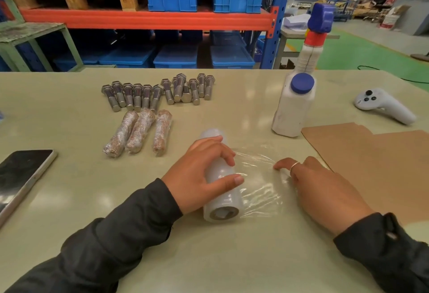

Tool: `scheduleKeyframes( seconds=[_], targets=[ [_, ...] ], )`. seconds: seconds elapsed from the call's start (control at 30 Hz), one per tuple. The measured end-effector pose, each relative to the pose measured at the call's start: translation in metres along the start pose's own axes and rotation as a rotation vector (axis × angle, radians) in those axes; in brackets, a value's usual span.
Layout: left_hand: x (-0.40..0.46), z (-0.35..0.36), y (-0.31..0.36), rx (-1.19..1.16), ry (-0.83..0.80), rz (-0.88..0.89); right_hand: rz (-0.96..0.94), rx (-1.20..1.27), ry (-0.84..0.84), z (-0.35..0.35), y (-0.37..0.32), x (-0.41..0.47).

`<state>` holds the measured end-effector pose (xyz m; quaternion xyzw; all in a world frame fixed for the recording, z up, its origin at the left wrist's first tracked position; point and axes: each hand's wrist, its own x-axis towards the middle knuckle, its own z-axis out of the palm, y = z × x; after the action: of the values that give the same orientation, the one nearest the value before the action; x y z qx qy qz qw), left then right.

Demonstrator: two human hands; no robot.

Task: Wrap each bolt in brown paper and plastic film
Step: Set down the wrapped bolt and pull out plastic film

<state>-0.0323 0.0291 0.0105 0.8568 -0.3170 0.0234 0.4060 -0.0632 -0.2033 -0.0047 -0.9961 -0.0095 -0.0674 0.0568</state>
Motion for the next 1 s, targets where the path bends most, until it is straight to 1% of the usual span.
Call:
scheduleKeyframes(
  seconds=[0.07,0.1,0.17,0.2,0.23,0.27,0.3,0.33,0.37,0.4,0.47,0.53,0.57,0.63,0.7,0.77,0.83,0.9,0.93,0.97,1.0],
  targets=[
    [0.0,0.002,-0.001,-0.01,0.005,0.006,-0.039,-0.027,0.033,0.004,0.002,-0.003],
    [0.0,0.003,-0.002,-0.013,0.008,0.008,-0.051,0.015,0.005,0.004,0.006,-0.001],
    [0.001,0.005,-0.004,-0.01,0.014,0.018,0.008,0.186,-0.107,-0.003,0.016,0.007],
    [0.001,0.006,-0.004,-0.011,0.017,0.023,0.057,0.258,-0.114,-0.008,0.021,0.01],
    [0.002,0.007,-0.005,-0.01,0.018,0.026,0.108,0.289,-0.064,-0.012,0.024,0.011],
    [0.002,0.008,-0.005,-0.009,0.017,0.026,0.136,0.289,0.025,-0.016,0.025,0.012],
    [0.002,0.008,-0.006,-0.006,0.018,0.031,0.122,0.292,0.119,-0.019,0.022,0.01],
    [0.003,0.009,-0.006,-0.007,0.02,0.034,0.066,0.315,0.182,-0.022,0.015,0.008],
    [0.003,0.009,-0.005,-0.007,0.023,0.035,-0.018,0.342,0.201,-0.024,0.004,0.007],
    [0.003,0.009,-0.004,-0.004,0.024,0.031,-0.113,0.36,0.176,-0.024,-0.007,0.007],
    [0.003,0.008,-0.004,0.016,0.023,0.032,-0.258,0.364,0.009,-0.015,-0.025,0.012],
    [0.002,0.006,-0.002,0.054,0.001,0.041,-0.296,0.309,-0.174,-0.003,-0.034,0.018],
    [0.002,0.004,-0.001,0.077,-0.019,0.042,-0.301,0.254,-0.229,0.003,-0.034,0.02],
    [0.001,-0.005,0.003,0.139,-0.079,0.012,-0.299,0.15,-0.276,0.012,-0.031,0.023],
    [0.002,-0.016,0.006,0.268,-0.142,-0.041,-0.302,0.087,-0.295,0.018,-0.028,0.024],
    [0.006,-0.023,0.014,0.489,-0.159,-0.1,-0.303,0.069,-0.309,0.02,-0.029,0.025],
    [0.017,-0.021,0.027,0.773,-0.096,-0.193,-0.302,0.062,-0.315,0.019,-0.029,0.025],
    [0.033,-0.011,0.037,1.008,-0.054,-0.358,-0.304,0.059,-0.315,0.018,-0.029,0.025],
    [0.039,-0.006,0.039,1.079,-0.055,-0.431,-0.304,0.057,-0.314,0.018,-0.03,0.025],
    [0.044,-0.001,0.038,1.113,-0.062,-0.457,-0.304,0.055,-0.311,0.017,-0.03,0.024],
    [0.048,0.005,0.033,1.106,-0.087,-0.429,-0.305,0.055,-0.309,0.017,-0.03,0.024]
  ],
)
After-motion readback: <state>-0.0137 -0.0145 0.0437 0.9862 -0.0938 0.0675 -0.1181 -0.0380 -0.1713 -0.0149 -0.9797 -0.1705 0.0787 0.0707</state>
